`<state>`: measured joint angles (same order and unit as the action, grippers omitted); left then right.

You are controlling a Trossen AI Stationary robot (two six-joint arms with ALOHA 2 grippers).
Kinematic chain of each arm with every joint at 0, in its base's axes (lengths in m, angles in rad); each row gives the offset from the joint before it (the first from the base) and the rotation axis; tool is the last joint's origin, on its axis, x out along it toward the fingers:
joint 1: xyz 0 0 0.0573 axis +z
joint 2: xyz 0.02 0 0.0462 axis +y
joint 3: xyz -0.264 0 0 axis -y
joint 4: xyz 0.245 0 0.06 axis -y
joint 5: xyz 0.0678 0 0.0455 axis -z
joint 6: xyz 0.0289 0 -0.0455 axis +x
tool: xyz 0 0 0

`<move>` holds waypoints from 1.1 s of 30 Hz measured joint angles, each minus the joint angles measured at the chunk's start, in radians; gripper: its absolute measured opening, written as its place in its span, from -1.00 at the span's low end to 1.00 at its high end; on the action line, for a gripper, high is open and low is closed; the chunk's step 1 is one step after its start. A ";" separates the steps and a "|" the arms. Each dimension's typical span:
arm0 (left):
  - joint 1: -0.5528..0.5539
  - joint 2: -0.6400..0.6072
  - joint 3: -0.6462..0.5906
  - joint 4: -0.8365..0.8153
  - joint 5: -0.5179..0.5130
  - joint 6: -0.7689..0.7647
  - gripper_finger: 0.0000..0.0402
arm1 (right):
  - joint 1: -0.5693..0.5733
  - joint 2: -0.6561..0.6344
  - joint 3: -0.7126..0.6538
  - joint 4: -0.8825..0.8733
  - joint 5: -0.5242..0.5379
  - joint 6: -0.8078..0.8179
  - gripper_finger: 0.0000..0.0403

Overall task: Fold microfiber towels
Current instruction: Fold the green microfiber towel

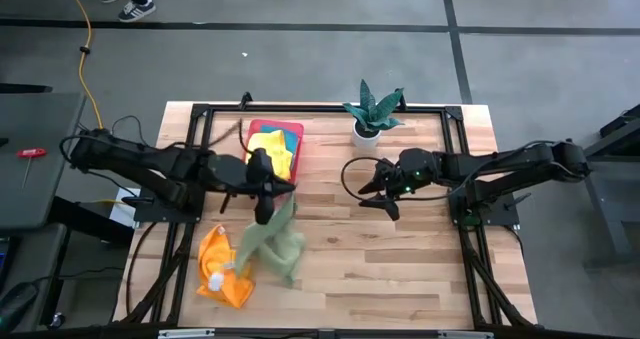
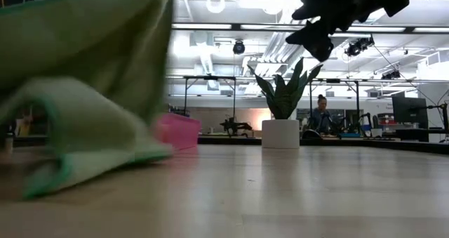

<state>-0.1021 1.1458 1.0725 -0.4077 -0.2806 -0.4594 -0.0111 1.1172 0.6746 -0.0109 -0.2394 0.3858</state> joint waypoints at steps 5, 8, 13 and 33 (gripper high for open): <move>0.026 0.040 0.065 0.110 0.013 0.037 -1.00 | 0.038 0.000 0.000 0.016 0.000 -0.040 -0.02; 0.033 0.113 0.155 0.110 0.068 0.107 -1.00 | 0.058 0.000 -0.001 0.018 0.000 -0.083 -0.02; 0.034 0.221 0.327 0.012 0.083 0.209 -1.00 | 0.074 0.000 -0.001 0.011 0.003 -0.106 -0.02; 0.089 0.379 0.396 -0.143 -0.101 0.137 -1.00 | 0.304 0.003 -0.003 -0.532 0.145 0.110 -0.02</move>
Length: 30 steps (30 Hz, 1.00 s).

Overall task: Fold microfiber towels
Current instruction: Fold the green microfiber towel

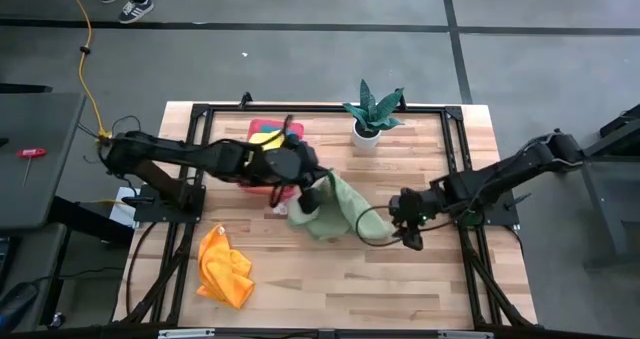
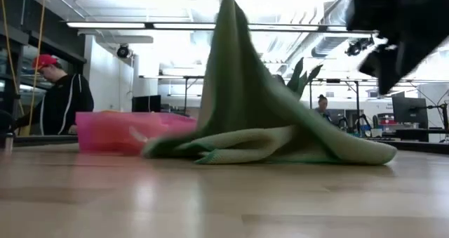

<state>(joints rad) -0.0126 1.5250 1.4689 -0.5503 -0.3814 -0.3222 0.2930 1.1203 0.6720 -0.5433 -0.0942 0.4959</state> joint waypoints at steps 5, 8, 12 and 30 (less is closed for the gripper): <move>0.059 0.114 0.001 0.068 -0.010 -0.015 -1.00 | 0.101 0.016 -0.001 -0.038 0.130 0.065 -0.02; 0.096 0.183 0.001 0.139 0.039 -0.026 -1.00 | 0.134 0.048 -0.001 0.009 0.172 0.064 -0.02; 0.130 0.259 0.001 0.196 0.087 -0.061 -1.00 | 0.160 0.117 0.000 0.044 0.235 0.065 -0.02; 0.152 0.299 0.001 0.218 0.102 -0.079 -1.00 | 0.196 0.421 0.002 0.315 0.102 0.055 -0.02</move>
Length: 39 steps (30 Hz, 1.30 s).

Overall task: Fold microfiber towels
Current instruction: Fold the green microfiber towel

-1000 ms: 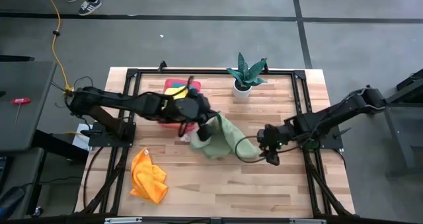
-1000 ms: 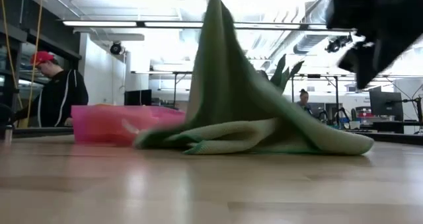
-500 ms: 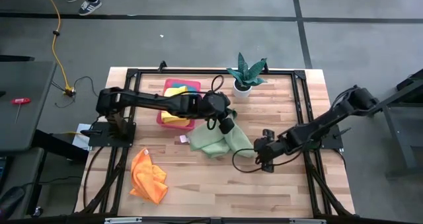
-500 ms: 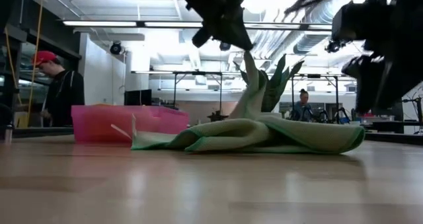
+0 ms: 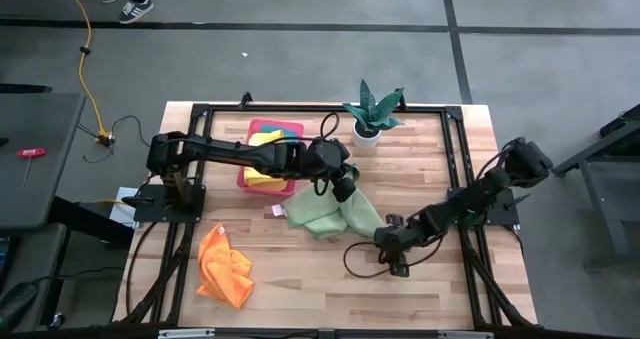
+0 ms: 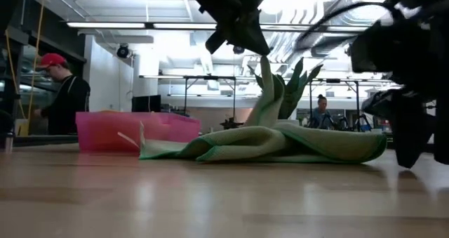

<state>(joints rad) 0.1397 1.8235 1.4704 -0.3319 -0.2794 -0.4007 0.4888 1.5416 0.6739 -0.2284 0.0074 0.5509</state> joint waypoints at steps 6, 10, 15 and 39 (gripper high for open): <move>0.000 0.000 0.000 -0.004 0.004 0.001 -1.00 | -0.017 0.005 -0.002 0.063 0.166 0.030 -0.02; 0.001 0.000 0.000 -0.008 0.003 0.006 -1.00 | -0.032 -0.017 0.001 0.075 0.218 0.017 -0.02; 0.004 0.000 0.000 -0.008 0.004 0.011 -1.00 | -0.057 -0.063 0.006 0.043 0.369 -0.033 -0.02; 0.013 0.000 0.000 -0.007 0.007 0.011 -1.00 | -0.248 -0.389 0.006 -0.483 0.583 0.036 -0.02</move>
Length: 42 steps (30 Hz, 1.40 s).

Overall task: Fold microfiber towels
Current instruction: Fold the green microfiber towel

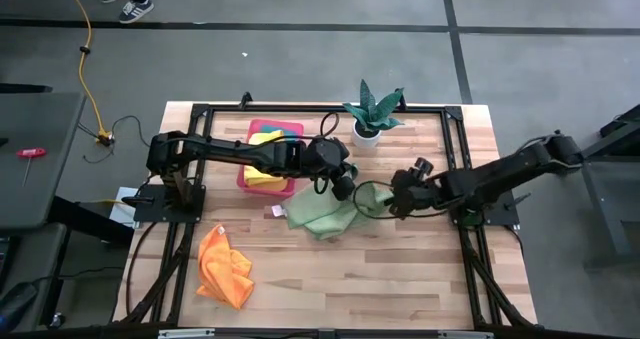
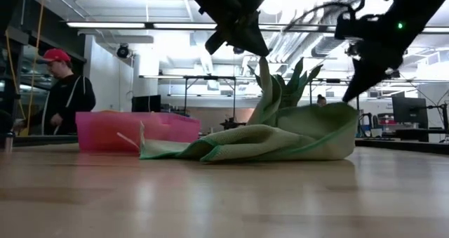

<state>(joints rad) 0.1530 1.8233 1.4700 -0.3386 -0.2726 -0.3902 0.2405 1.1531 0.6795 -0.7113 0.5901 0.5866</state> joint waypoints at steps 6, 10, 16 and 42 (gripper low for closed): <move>0.006 0.000 0.000 0.006 0.000 0.000 -1.00 | 0.002 -0.062 -0.003 0.069 -0.173 -0.019 -0.02; 0.008 0.000 0.000 0.006 0.000 0.000 -1.00 | 0.032 -0.033 -0.004 0.096 -0.268 -0.051 -0.02; 0.017 0.000 0.000 0.002 0.000 0.007 -1.00 | 0.148 0.047 -0.004 0.088 -0.386 -0.088 -0.02; 0.024 0.000 0.000 0.030 0.025 -0.001 -1.00 | 0.294 0.455 -0.007 0.568 -0.202 0.108 -0.02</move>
<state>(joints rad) 0.1768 1.8233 1.4696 -0.3088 -0.2477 -0.3917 0.5340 1.6086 0.6720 -0.1433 0.3885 0.6946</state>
